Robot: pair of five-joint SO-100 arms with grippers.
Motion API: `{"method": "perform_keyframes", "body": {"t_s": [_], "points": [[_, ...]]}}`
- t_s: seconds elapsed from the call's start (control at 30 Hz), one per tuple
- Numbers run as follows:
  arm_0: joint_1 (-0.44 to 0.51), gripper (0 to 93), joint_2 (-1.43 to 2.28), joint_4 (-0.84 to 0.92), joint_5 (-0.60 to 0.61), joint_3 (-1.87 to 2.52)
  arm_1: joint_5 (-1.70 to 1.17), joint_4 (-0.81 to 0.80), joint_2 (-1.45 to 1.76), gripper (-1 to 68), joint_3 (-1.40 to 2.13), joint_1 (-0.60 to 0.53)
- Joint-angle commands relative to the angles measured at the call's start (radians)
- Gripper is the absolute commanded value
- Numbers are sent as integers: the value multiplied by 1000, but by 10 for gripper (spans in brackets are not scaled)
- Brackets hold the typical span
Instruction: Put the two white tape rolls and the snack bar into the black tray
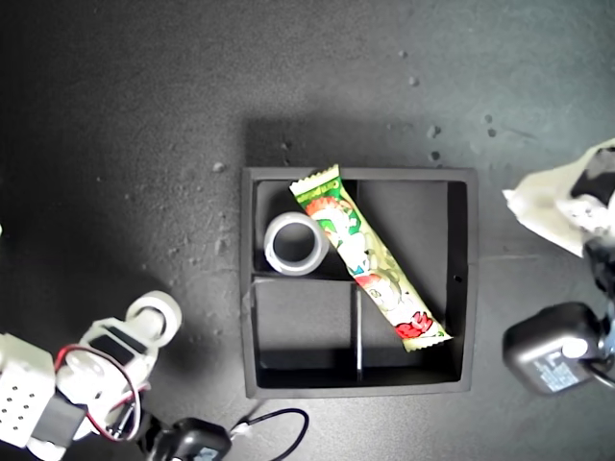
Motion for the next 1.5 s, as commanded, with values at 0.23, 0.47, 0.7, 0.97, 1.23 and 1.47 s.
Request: {"method": "perform_keyframes", "body": {"t_s": [0.23,0.47,0.7,0.97,1.23,1.47], "points": [[-110,7,114,304,189,-327,270,11,189,-6,-63,9],[-189,4,21,396,362,-660,417,9,509,-6,324,25],[-235,3,-301,568,463,-1166,454,-97,756,-6,736,5],[-255,3,-808,830,480,-1890,534,-391,1118,-6,1394,-104],[-224,128,-890,830,365,-1847,600,-598,1339,-5,1786,-196],[-178,234,-885,830,339,-1853,614,-646,1365,-5,1862,-218]]}}
